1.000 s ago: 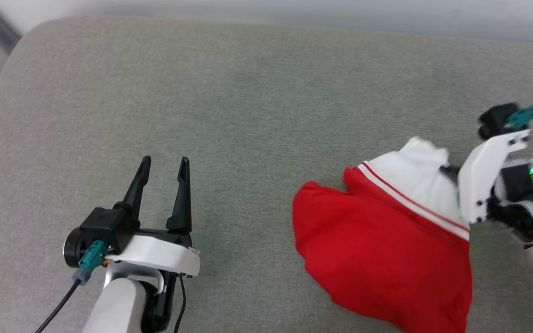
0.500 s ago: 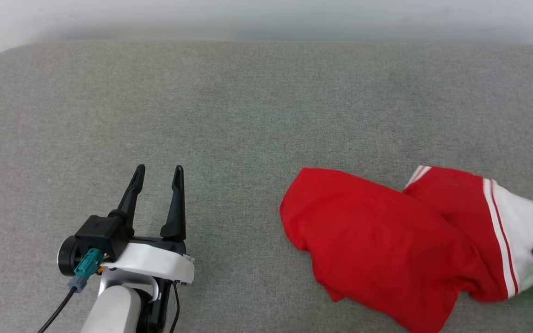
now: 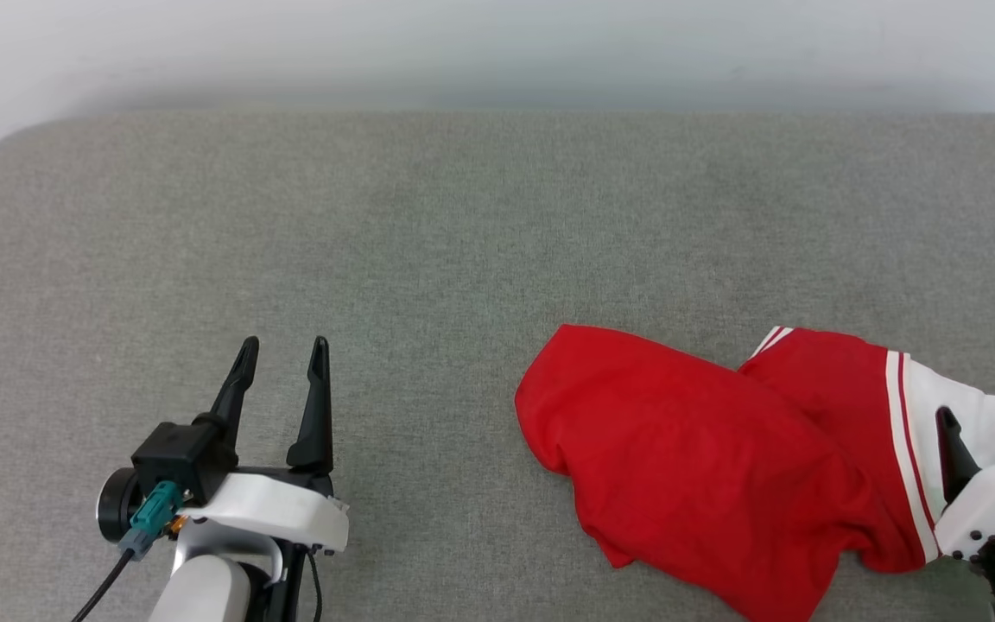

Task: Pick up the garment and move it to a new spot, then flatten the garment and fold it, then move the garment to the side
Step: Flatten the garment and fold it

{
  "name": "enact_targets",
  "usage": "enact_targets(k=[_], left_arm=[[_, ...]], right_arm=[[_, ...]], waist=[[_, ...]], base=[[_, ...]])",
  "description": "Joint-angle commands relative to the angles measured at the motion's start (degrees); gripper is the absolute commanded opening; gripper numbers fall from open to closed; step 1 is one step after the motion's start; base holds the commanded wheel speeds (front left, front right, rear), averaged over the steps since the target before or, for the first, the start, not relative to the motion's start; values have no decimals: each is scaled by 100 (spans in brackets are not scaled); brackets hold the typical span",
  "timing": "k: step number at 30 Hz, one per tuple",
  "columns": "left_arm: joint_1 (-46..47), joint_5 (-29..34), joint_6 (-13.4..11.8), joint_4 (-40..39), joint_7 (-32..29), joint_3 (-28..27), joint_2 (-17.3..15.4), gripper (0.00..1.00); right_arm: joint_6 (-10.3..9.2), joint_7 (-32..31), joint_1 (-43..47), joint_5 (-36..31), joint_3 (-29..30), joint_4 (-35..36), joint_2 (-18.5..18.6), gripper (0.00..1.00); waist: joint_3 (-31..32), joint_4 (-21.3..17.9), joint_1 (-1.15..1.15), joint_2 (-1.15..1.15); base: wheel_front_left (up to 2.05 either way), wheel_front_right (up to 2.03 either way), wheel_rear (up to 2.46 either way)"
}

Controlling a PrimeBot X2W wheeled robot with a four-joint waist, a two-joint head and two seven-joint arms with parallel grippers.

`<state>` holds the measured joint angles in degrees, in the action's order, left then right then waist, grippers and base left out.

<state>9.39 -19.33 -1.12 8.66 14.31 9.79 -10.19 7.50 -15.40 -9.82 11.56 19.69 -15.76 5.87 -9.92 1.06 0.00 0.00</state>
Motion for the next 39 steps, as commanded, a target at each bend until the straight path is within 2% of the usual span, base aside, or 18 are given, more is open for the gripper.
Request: enact_targets(k=[1, 8, 12, 20, 24, 31, 39], left_arm=[[-88, 3, -44, 5, 9, -11, -21, 100], [-306, -49, -129, 5, -55, -60, -92, 100], [-471, -94, -188, 26, -108, -88, -133, 100], [-718, -201, -232, 94, -205, -132, -176, 100], [-642, -267, -116, 108, -406, -51, -230, 100], [64, -335, 268, 165, -1305, 455, -187, 100], [1234, -499, 698, 474, -2949, 1180, -217, 100]], right_arm=[[-2, 106, 108, -19, -42, 67, -56, 100], [-3, 1021, 386, -212, -613, 904, -213, 100], [-2, 1293, 646, -273, -968, 1337, -273, 100], [-3, 1299, 1322, -238, -1513, 1950, -302, 100], [-3, 1216, 1517, -183, -1615, 2195, -303, 100], [-2, 1098, 1504, -152, -1709, 2509, -306, 100], [-2, 1037, 1234, -99, -1768, 2703, -306, 100]], waist=[[83, 9, 0, 0], [429, 18, 0, 0], [615, 9, 0, 0], [887, -54, 0, 0], [914, -147, 0, 0], [707, -321, 0, 0], [89, -566, 0, 0]], base=[[0, 0, 0], [0, 0, 0], [0, 0, 0], [0, 0, 0], [0, 0, 0], [0, 0, 0], [0, 0, 0]])
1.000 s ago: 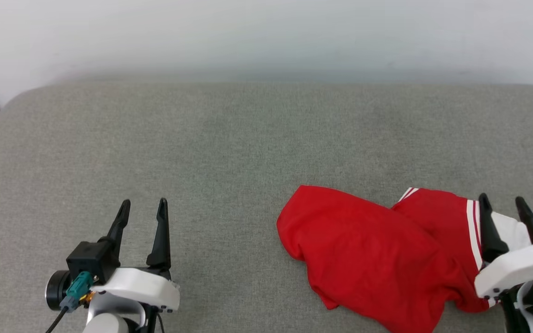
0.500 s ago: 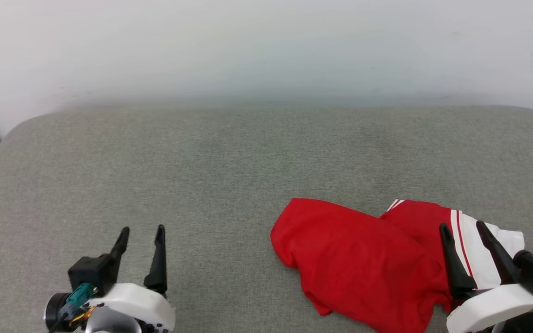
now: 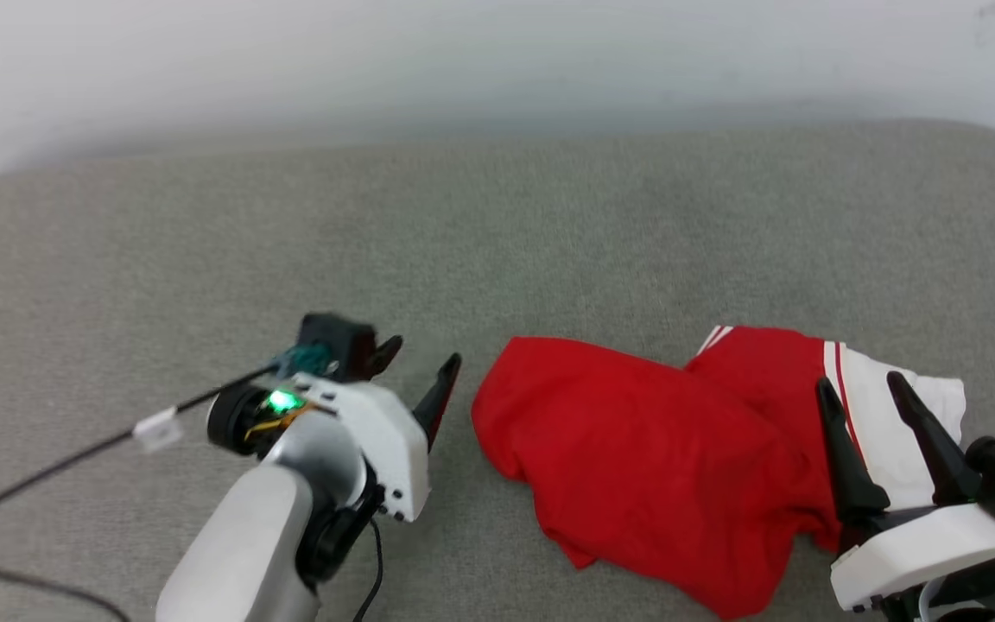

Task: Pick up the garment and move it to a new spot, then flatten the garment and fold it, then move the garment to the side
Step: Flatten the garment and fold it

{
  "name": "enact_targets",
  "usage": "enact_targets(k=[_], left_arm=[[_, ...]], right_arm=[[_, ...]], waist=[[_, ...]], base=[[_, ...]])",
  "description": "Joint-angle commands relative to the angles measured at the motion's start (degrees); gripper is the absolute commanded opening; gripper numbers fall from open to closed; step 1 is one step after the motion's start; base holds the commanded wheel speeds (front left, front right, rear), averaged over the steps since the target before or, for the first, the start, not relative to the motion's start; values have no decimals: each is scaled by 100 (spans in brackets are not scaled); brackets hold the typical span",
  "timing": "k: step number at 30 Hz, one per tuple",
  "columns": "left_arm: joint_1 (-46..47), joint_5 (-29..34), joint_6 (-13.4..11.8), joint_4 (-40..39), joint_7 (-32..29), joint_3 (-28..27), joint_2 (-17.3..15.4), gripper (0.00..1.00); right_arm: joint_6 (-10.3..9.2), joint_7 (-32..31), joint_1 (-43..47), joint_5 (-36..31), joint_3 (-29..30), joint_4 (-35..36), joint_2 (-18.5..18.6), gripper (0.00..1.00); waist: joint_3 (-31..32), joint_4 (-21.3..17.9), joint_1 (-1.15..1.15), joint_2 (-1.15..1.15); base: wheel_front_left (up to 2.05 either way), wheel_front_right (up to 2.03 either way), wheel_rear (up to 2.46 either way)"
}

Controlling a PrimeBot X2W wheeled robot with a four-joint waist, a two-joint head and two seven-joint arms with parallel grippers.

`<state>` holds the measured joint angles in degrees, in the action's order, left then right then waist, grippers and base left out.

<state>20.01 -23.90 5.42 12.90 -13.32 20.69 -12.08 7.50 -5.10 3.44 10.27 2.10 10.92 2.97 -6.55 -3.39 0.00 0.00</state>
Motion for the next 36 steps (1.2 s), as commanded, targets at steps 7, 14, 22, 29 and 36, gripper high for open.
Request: enact_targets(k=[7, 14, 22, 29, 36], left_arm=[[792, -310, 196, 378, -1418, 826, -208, 100], [936, -647, 208, 643, -2401, 1736, -605, 100], [1099, -820, 210, 751, -2367, 2170, -833, 0], [1414, -450, -45, 363, -1166, 1838, -916, 0], [1070, -333, -570, -451, -564, 1378, -1310, 0]], right_arm=[[-2, 116, -285, 166, -20, -44, -16, 100], [-2, 278, -417, 369, -50, -273, -15, 100], [-3, 392, -465, 508, -60, -472, -16, 100], [-3, 403, -491, 529, 52, -539, -15, 100], [-2, 317, -480, 485, 83, -567, -15, 100]], waist=[[-708, -344, 0, 0], [-925, -484, 0, 0], [-884, -504, 0, 0], [-681, -284, 0, 0], [-461, 87, 0, 0]], base=[[0, 0, 0], [0, 0, 0], [0, 0, 0], [0, 0, 0], [0, 0, 0]])
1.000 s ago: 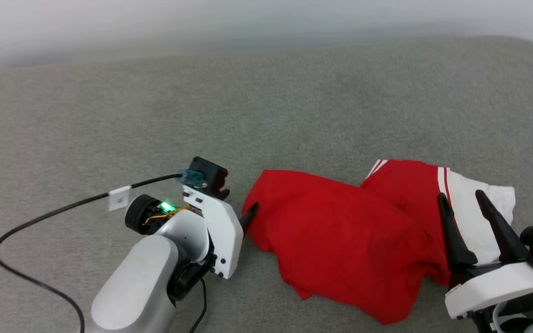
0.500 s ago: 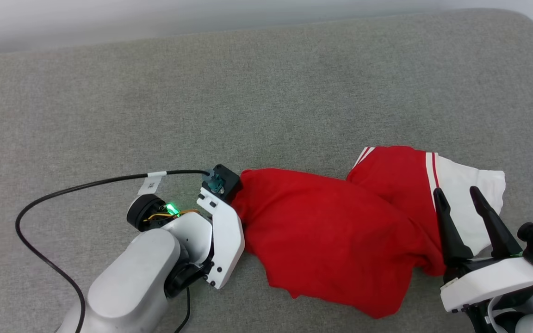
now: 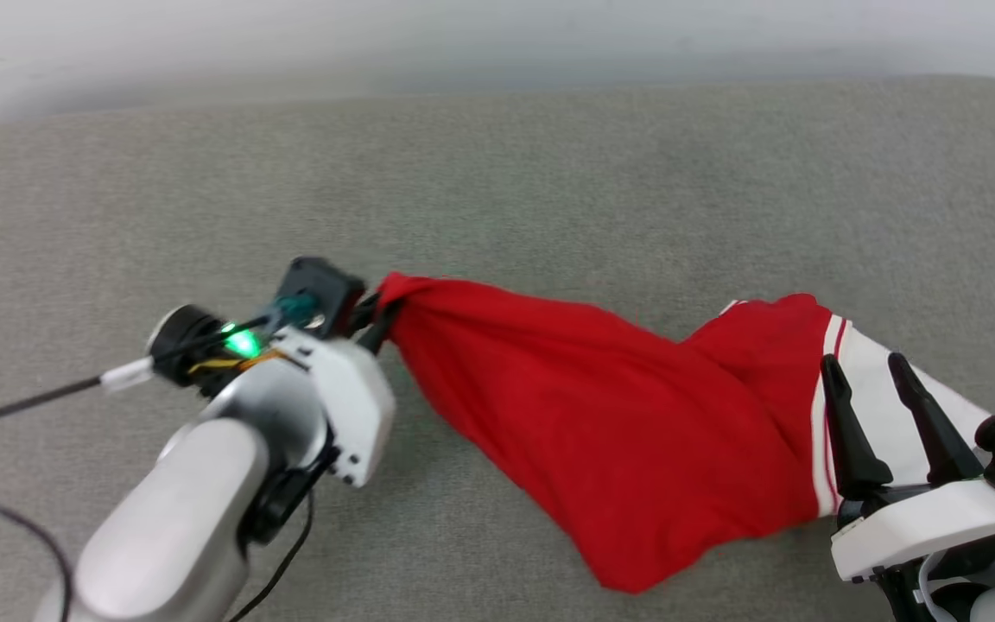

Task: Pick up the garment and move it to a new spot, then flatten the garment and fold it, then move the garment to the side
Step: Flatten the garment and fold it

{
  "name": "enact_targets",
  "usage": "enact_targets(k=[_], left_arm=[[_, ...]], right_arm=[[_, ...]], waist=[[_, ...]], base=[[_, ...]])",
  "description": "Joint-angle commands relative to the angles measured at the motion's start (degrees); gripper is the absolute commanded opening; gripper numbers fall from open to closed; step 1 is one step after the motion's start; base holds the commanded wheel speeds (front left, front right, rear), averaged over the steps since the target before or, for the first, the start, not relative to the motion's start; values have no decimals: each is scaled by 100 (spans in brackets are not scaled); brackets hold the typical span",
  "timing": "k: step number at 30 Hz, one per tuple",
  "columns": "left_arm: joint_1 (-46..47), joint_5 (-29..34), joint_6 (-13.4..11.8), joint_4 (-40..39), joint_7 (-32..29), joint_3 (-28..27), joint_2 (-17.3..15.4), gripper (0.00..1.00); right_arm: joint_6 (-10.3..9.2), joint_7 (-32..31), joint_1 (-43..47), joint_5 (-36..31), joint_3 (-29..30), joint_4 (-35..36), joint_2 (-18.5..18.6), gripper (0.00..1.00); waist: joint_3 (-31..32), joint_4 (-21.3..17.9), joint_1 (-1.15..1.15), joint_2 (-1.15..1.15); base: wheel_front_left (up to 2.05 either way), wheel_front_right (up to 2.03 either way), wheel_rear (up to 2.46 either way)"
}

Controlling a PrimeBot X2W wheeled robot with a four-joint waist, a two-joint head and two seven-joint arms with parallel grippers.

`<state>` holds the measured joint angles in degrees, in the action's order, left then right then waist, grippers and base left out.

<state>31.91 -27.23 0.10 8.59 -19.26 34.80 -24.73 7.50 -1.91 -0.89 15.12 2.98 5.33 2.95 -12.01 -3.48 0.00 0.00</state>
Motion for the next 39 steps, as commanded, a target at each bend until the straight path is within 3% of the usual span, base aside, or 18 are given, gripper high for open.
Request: enact_targets(k=[1, 7, 10, 14, 18, 19, 20, 21, 33, 36, 39], left_arm=[[-235, -3, -129, -171, 51, -100, -156, 0], [-1560, -309, -769, -906, -23, -477, -657, 0], [-2345, -623, -1048, -1076, -42, -598, -694, 0], [-3148, -1045, -1217, -1031, -70, -604, -548, 0], [-3557, -1415, -1177, -797, -107, -539, -300, 0], [-3593, -1469, -1161, -747, -97, -527, -258, 19], [-3576, -1484, -1150, -713, -14, -545, -208, 85], [-3523, -1451, -1157, -678, 101, -578, -177, 100], [-2693, -801, -1256, -1098, 1343, -865, -15, 100], [-2350, -756, -1109, -1139, 1300, -858, -77, 100], [-1963, -859, -805, -1072, 951, -739, -158, 100]], right_arm=[[-2, -10, -60, -21, -14, -3, -13, 100], [-2, -28, -65, -63, 29, 40, -13, 100], [-2, -49, 14, -68, 82, 84, -13, 100], [-2, -95, 99, -128, 113, 140, -13, 100], [-2, -164, 150, -139, 102, 195, -12, 100], [-2, -181, 172, -137, 106, 213, -13, 100], [-2, -191, 186, -138, 110, 240, -13, 100], [-3, -209, 196, -141, 116, 264, -13, 100], [-2, -375, 333, -129, 160, 487, -13, 100], [-2, -391, 291, -116, 158, 537, -13, 100], [-3, -410, 207, -130, 146, 588, -12, 100]], waist=[[105, 124, 0, 0], [257, 258, 0, 0], [332, 332, 0, 0], [457, 412, 0, 0], [604, 449, 0, 0], [625, 455, 0, 0], [645, 464, 0, 0], [665, 472, 0, 0], [847, 448, 0, 0], [744, 387, 0, 0], [564, 304, 0, 0]], base=[[0, 0, 0], [0, 0, 0], [0, 0, 0], [0, 0, 0], [0, 0, 0], [0, 0, 0], [0, 0, 0], [0, 0, 0], [0, 0, 0], [0, 0, 0], [0, 0, 0]])
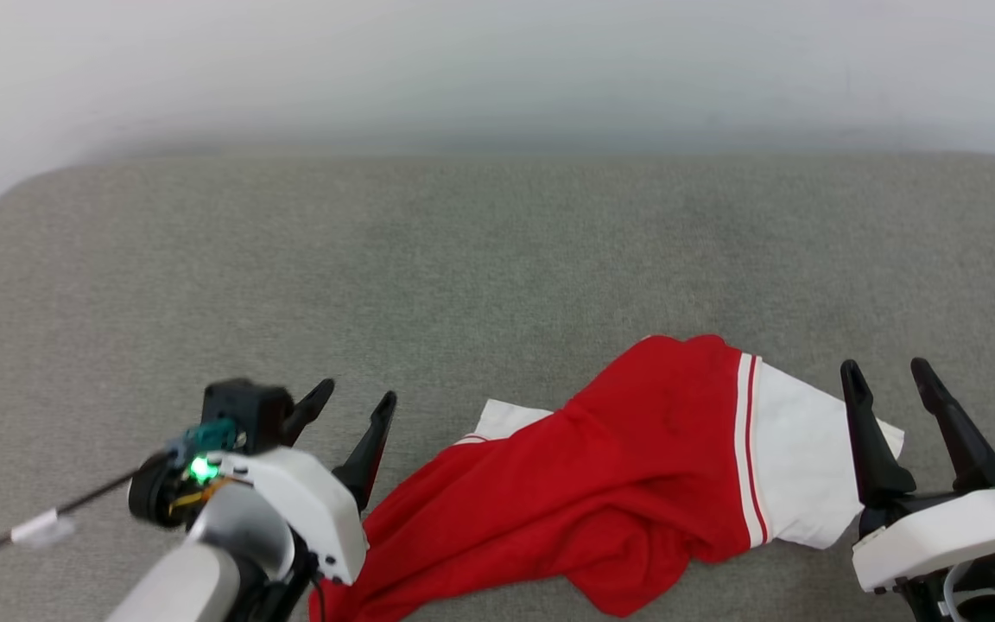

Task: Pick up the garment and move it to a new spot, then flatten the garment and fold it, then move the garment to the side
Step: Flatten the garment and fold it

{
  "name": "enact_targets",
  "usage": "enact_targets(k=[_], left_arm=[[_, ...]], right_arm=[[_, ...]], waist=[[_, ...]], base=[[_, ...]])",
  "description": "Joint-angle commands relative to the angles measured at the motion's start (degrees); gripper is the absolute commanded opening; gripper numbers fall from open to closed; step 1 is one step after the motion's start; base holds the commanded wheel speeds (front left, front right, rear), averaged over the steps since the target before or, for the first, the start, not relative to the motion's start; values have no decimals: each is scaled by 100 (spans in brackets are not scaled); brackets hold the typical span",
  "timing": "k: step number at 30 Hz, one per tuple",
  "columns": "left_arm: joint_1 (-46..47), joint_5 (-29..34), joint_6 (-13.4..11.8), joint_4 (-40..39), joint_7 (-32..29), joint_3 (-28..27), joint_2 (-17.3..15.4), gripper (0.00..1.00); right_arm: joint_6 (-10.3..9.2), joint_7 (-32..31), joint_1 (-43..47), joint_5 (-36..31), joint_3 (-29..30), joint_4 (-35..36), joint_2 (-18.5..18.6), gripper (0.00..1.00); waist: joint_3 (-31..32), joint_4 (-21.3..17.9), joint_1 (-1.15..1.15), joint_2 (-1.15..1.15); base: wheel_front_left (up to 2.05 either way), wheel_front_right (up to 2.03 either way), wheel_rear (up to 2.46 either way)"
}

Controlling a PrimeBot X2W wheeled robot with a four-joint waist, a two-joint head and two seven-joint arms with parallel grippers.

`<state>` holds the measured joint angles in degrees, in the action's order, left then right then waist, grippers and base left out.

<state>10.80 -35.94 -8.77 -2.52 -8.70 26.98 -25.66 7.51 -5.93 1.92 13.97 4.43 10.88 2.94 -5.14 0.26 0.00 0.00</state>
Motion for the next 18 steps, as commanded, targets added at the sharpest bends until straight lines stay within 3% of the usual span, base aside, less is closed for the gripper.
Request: enact_targets(k=[1, 8, 18], left_arm=[[291, -39, 189, 71, -244, 83, -91, 100], [995, -250, 811, 525, -1420, 554, -267, 100], [1210, -289, 1350, 1197, -2660, 1328, -430, 100]], right_arm=[[-3, -5, -99, -13, -8, 44, -11, 100], [-3, 74, -265, 10, -86, -18, -12, 100], [-3, 226, -437, -14, -115, -119, -11, 100]], waist=[[-198, -102, 0, 0], [-615, -335, 0, 0], [-895, -519, 0, 0]], base=[[0, 0, 0], [0, 0, 0], [0, 0, 0]])
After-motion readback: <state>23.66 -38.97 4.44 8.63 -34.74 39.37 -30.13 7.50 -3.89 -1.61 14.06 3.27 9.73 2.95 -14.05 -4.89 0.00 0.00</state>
